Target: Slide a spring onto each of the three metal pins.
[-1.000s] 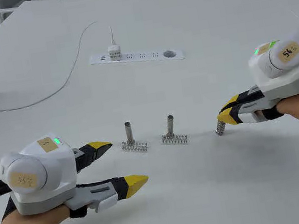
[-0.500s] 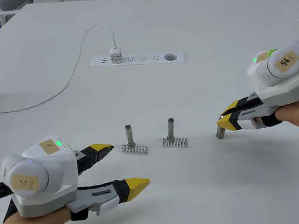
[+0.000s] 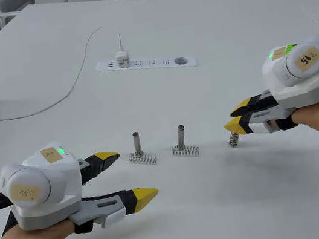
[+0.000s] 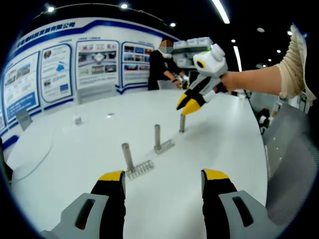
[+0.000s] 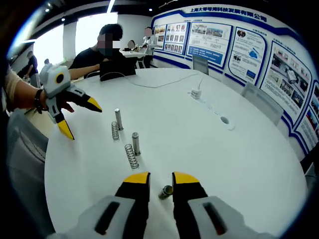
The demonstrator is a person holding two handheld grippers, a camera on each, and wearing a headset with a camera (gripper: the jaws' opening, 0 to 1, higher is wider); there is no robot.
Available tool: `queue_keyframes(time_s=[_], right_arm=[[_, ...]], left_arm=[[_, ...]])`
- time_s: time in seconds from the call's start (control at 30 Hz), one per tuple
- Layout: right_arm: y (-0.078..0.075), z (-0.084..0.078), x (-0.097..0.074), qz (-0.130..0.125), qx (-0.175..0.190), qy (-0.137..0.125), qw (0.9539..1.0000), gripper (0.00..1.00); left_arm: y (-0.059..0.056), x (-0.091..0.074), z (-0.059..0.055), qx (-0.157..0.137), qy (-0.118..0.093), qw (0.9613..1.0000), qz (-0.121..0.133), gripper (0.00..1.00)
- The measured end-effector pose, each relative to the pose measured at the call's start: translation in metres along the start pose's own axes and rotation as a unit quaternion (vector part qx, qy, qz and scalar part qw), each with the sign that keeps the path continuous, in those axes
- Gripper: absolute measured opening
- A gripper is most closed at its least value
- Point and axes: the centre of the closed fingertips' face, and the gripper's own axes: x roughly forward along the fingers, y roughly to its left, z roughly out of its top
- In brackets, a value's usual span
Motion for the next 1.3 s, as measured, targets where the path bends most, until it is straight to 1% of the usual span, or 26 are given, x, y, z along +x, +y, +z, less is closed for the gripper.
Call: queue_keyframes(time_s=[0.1, 0.13, 0.2, 0.4, 0.57, 0.7, 0.8, 0.9, 1.3], right_arm=[[0.007, 0.006, 0.004, 0.009, -0.012, -0.004, 0.9999, 0.18], [0.01, 0.009, 0.006, 0.017, -0.015, -0.005, 0.9997, 0.18], [0.015, 0.01, 0.011, 0.024, -0.019, -0.004, 0.9995, 0.18], [0.034, 0.006, 0.029, 0.062, -0.041, 0.014, 0.9971, 0.18], [0.046, 0.001, 0.042, 0.08, -0.06, 0.031, 0.9945, 0.18], [0.048, -0.002, 0.052, 0.088, -0.069, 0.041, 0.9929, 0.17], [0.046, -0.008, 0.06, 0.095, -0.078, 0.057, 0.9908, 0.16], [0.043, -0.011, 0.066, 0.099, -0.081, 0.064, 0.9897, 0.16], [0.045, -0.019, 0.076, 0.116, -0.09, 0.09, 0.985, 0.13]], left_arm=[[0.0, 0.0, 0.001, 0.001, -0.001, 1.0, 0.0, 0.62], [-0.001, 0.0, 0.001, 0.001, -0.001, 1.0, -0.001, 0.62], [-0.001, 0.001, 0.002, 0.002, -0.002, 1.0, -0.001, 0.62], [0.0, 0.0, 0.003, 0.002, -0.002, 1.0, -0.001, 0.62], [-0.001, 0.001, 0.002, 0.002, 0.0, 1.0, -0.002, 0.61], [-0.002, 0.002, 0.003, 0.002, 0.001, 1.0, -0.004, 0.61], [-0.001, 0.002, 0.003, 0.002, 0.0, 1.0, -0.005, 0.61], [-0.001, 0.002, 0.002, 0.001, 0.001, 1.0, -0.005, 0.61], [-0.004, 0.003, 0.001, 0.0, 0.003, 0.9999, -0.01, 0.6]])
